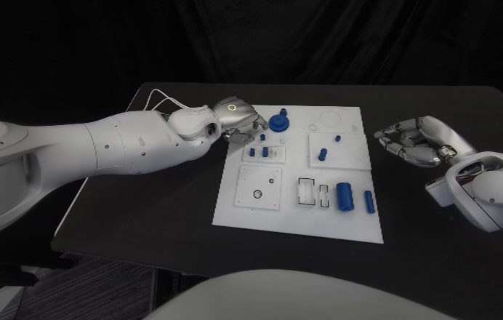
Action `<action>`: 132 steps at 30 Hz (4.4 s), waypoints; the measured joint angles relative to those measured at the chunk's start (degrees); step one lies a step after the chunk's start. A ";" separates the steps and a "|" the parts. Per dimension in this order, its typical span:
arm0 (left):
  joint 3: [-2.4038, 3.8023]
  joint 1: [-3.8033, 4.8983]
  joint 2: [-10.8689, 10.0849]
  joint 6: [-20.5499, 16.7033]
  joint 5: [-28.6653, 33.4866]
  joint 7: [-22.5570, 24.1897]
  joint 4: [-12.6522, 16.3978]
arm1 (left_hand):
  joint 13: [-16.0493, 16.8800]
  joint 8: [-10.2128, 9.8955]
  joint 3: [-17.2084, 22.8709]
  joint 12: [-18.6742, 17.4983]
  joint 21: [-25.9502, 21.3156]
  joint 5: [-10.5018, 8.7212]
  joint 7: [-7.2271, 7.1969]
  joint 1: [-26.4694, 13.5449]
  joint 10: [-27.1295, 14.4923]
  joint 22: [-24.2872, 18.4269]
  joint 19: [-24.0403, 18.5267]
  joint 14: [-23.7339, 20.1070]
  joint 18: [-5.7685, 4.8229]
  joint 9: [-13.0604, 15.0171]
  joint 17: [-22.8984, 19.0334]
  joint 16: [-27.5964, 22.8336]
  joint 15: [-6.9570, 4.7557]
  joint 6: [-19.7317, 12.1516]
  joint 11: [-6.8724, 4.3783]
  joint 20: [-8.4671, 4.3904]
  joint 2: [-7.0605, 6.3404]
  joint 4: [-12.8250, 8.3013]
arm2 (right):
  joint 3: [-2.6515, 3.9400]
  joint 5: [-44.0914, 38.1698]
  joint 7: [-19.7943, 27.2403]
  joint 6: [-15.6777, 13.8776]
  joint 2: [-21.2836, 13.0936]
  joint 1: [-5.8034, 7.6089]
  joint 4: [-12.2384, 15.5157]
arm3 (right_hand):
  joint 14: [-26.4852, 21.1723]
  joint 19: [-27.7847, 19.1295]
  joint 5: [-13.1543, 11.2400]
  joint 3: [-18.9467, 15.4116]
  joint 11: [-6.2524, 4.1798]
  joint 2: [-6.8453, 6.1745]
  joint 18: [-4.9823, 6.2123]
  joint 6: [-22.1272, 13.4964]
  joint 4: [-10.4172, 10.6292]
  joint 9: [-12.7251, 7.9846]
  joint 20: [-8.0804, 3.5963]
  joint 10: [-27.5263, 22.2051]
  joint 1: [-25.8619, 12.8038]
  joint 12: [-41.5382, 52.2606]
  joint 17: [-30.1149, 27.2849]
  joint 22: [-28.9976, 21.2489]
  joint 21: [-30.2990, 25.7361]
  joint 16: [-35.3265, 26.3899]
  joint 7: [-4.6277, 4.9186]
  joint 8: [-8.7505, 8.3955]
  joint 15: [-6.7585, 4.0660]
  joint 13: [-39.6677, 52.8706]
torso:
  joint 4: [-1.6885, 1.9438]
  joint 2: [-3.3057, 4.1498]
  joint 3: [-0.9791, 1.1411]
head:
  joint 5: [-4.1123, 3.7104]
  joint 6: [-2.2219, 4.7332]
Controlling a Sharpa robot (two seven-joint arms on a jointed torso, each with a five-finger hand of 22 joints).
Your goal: Assemble the parts on the task board
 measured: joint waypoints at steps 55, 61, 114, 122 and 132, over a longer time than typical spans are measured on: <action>-0.07 -0.59 -17.42 19.74 101.71 35.22 26.35 | -9.37 0.57 -4.09 20.38 -73.19 24.19 8.90 1.04 -42.94 -39.89 -71.45 -66.88 1.74 -5.16 -43.17 -54.25 14.06 -8.09 10.93 8.61 12.75 3.42 | 0.02 -35.38 -14.37 13.92 3.85 7.42 2.33 | -10.41 -15.83 -6.83 1.17 3.19 -5.60 4.07 -9.21 -7.37 14.25 2.27 -50.12 -0.28 -43.72 -9.77 -0.73 -27.92 -20.48 1.65 11.80 2.82 -35.74 | 4.06 2.79 -3.93 | -5.70 -0.01; -0.07 -0.59 -17.78 21.27 103.29 35.35 26.54 | -12.99 -0.05 -5.53 18.37 -73.24 25.04 7.33 -0.19 -44.71 -45.11 -72.75 -67.90 1.81 -7.74 -44.55 -56.98 14.02 -12.95 10.66 9.22 12.57 2.67 | 0.04 -36.77 -14.39 13.49 4.32 6.65 1.53 | -12.34 -17.41 -7.28 0.70 4.24 -5.67 4.07 -13.02 -7.49 13.61 3.29 -54.36 -0.22 -43.71 -11.45 -0.46 -29.40 -20.64 1.93 10.51 3.64 -35.81 | 4.51 3.59 -4.42 | -6.97 -0.01; -0.06 -1.31 -16.40 27.09 104.81 35.59 24.64 | -17.68 -0.08 -5.40 17.59 -73.10 27.23 7.91 0.59 -45.92 -50.11 -71.00 -66.01 3.58 -11.05 -44.45 -57.25 17.18 -14.78 10.92 12.71 14.69 -2.46 | 0.04 -34.34 -11.81 8.92 7.26 3.83 -2.15 | -11.54 -15.41 -3.50 1.58 3.68 -3.90 4.95 -9.51 -6.62 13.17 2.99 -47.48 0.46 -45.76 -13.37 0.00 -25.46 -16.41 2.36 13.48 3.18 -44.02 | 4.64 3.97 -5.06 | -8.19 0.01; -0.06 -1.69 -16.32 27.48 104.82 35.60 24.37 | -17.70 -0.08 -4.99 17.59 -73.10 27.23 8.53 0.50 -45.92 -50.44 -70.88 -65.84 3.58 -11.04 -44.42 -57.25 17.36 -14.16 10.91 12.82 14.78 -2.87 | 0.07 -33.68 -11.39 8.66 7.64 3.72 -2.52 | -11.55 -15.03 -4.01 2.17 3.35 -2.44 4.95 -8.47 -6.83 13.10 2.96 -45.30 1.46 -45.77 -14.12 -0.01 -25.46 -16.41 2.06 13.96 3.17 -45.20 | 4.64 3.97 -5.06 | -8.49 0.01; -0.05 -3.05 -16.41 27.81 104.83 35.61 24.51 | -17.70 -0.08 -4.53 17.59 -73.10 27.23 8.31 0.29 -46.13 -50.58 -70.59 -65.62 3.58 -11.30 -44.41 -57.25 17.57 -14.39 11.12 12.71 14.98 -3.33 | 0.07 -32.84 -11.00 8.10 7.93 3.59 -3.01 | -11.98 -14.83 -10.91 5.30 2.76 -1.18 4.95 -6.11 -8.60 13.45 2.35 -42.25 2.74 -47.32 -16.11 -0.01 -25.46 -16.86 1.64 15.13 2.74 -48.19 | 4.66 3.96 -5.13 | -8.50 0.01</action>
